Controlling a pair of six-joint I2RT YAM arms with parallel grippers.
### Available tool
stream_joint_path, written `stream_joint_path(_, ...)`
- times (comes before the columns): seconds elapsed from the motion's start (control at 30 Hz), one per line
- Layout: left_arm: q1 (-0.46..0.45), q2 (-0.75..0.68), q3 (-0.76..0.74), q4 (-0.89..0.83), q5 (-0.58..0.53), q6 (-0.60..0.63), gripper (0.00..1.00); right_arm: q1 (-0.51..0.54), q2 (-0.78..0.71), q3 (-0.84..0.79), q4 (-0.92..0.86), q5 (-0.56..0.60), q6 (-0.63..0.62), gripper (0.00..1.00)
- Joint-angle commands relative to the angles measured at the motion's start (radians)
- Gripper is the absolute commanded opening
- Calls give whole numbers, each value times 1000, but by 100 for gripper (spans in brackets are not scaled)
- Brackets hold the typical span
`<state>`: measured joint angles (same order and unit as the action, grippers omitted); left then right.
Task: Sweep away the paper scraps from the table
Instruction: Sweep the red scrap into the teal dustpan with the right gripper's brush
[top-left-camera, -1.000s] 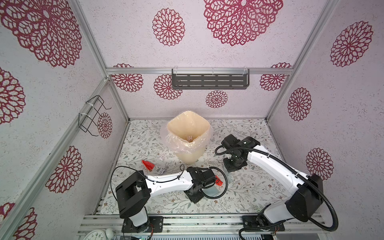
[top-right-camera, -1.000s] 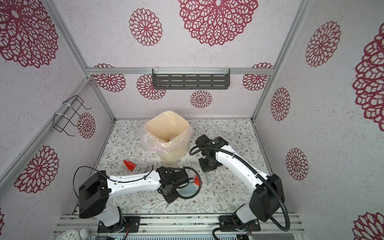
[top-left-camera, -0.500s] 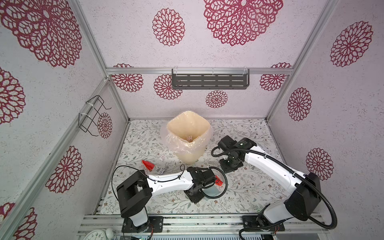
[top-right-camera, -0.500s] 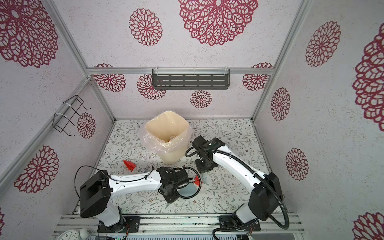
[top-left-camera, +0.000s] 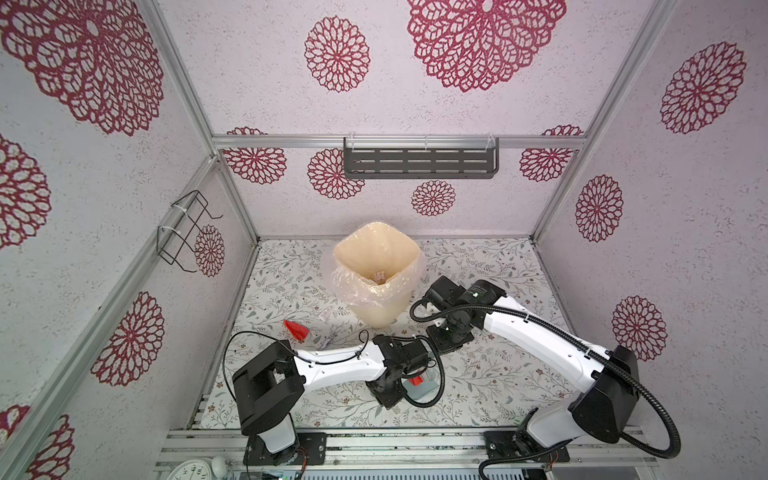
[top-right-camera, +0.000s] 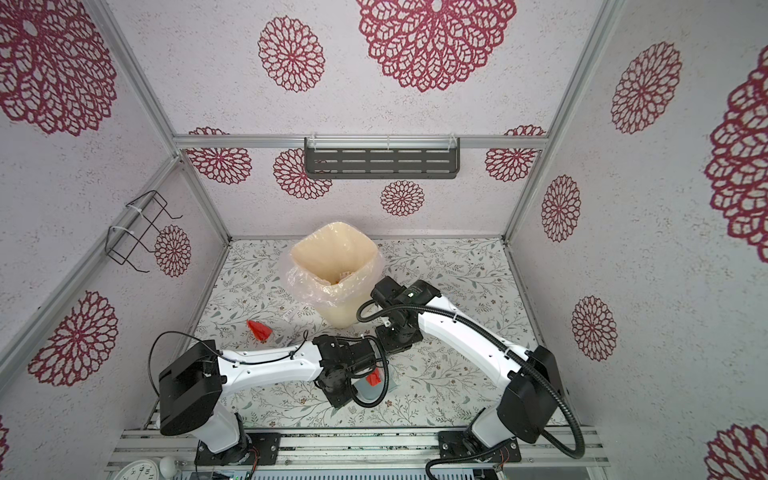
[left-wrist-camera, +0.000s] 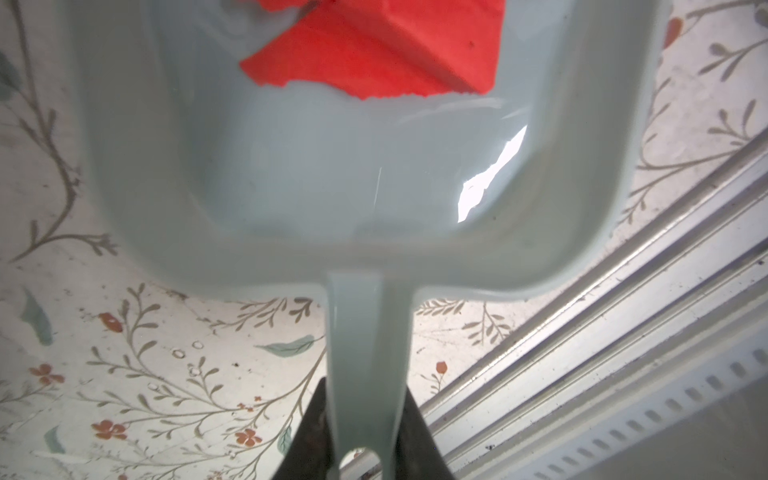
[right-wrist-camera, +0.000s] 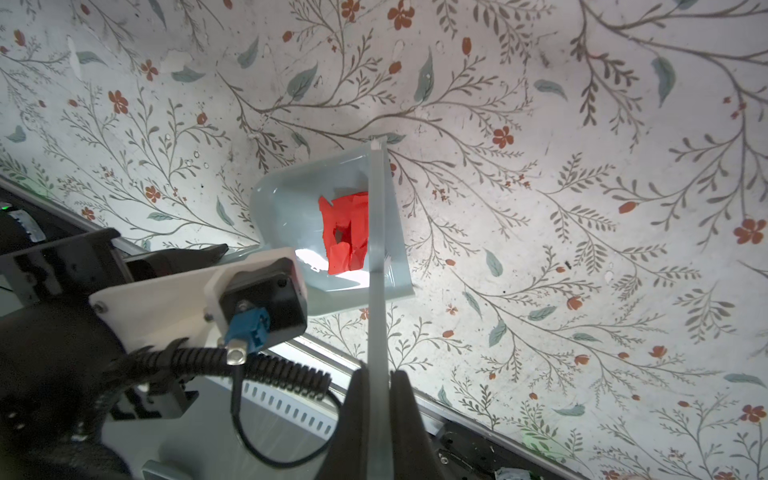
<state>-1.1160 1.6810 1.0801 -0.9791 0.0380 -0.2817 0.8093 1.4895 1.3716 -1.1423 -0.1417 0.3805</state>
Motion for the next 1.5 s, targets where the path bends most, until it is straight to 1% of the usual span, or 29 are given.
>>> stream_joint_path(0.0,7,-10,-3,40,5,-6,0,-4,-71,9,-5,-73,35,0)
stream_joint_path(0.17,6,-21,-15,61,-5,-7,0,-106,-135,-21,-7,-54,29,0)
stream_joint_path(0.3,7,-33,-27,75,-13,-4,0,-143,-153,-33,-14,-23,22,0)
stream_joint_path(0.47,8,-33,-28,78,-14,-5,0,-147,-148,-69,29,-1,32,0)
stream_joint_path(0.67,8,-35,-28,78,-17,-6,0,-126,-137,-119,109,-35,58,0)
stream_joint_path(0.93,8,-35,-29,79,-18,-7,0,-59,-134,-149,202,-125,116,0)
stream_joint_path(1.03,8,-35,-29,80,-18,-10,0,-53,-147,-155,227,-150,139,0)
stream_joint_path(1.13,9,-40,-32,81,-22,-11,0,-57,-151,-140,180,-112,122,0)
stream_joint_path(1.27,8,-51,-37,86,-29,-15,0,-88,-168,-130,109,-57,93,0)
stream_joint_path(1.47,8,-100,-47,84,-57,-28,0,-157,-217,-123,69,-44,65,0)
